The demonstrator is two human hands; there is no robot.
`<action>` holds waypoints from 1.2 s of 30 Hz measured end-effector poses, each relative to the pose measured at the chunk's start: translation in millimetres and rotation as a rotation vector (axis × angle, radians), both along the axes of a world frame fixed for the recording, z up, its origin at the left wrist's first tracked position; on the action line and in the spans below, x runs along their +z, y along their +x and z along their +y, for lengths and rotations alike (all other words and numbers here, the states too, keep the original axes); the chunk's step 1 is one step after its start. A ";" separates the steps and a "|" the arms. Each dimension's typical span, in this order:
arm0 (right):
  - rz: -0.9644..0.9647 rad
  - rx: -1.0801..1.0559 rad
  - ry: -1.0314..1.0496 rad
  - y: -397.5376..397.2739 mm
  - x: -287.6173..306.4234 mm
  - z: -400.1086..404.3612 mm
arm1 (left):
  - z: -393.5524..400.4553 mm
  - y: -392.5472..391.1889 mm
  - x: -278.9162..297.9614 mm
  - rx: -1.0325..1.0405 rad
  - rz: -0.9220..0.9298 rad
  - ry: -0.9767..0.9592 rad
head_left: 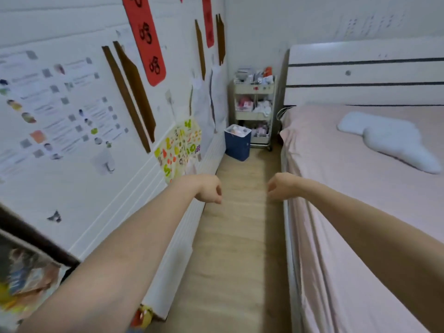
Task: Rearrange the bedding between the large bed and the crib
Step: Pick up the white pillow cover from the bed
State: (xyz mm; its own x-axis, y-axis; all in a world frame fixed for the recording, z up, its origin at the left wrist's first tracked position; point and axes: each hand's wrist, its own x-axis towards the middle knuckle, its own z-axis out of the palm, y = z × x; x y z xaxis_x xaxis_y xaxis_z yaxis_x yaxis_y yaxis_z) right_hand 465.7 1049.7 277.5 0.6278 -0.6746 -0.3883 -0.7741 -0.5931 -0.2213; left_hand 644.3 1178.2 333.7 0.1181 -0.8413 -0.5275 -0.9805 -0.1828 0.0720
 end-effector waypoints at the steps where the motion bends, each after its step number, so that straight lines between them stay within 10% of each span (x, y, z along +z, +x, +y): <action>1: -0.005 -0.011 0.001 0.5 0.7 -9.2 | -9.1 5.1 0.3 -0.011 -0.003 0.003; 21: -0.012 -0.631 -0.061 15.5 -13.1 -422.9 | -571.5 73.8 -16.1 -0.623 -0.087 0.002; 36: -0.004 -1.027 0.030 -105.5 -68.4 -723.8 | -951.3 -66.4 -78.2 -0.907 -0.096 0.007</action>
State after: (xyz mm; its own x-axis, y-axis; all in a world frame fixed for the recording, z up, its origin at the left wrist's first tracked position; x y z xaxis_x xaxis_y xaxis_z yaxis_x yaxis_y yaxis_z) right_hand 360.2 325.9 209.1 -0.2453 -0.8771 -0.4129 -0.9041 0.3606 -0.2290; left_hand 577.9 227.0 255.5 -0.5434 -0.6295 -0.5553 -0.7501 0.6611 -0.0153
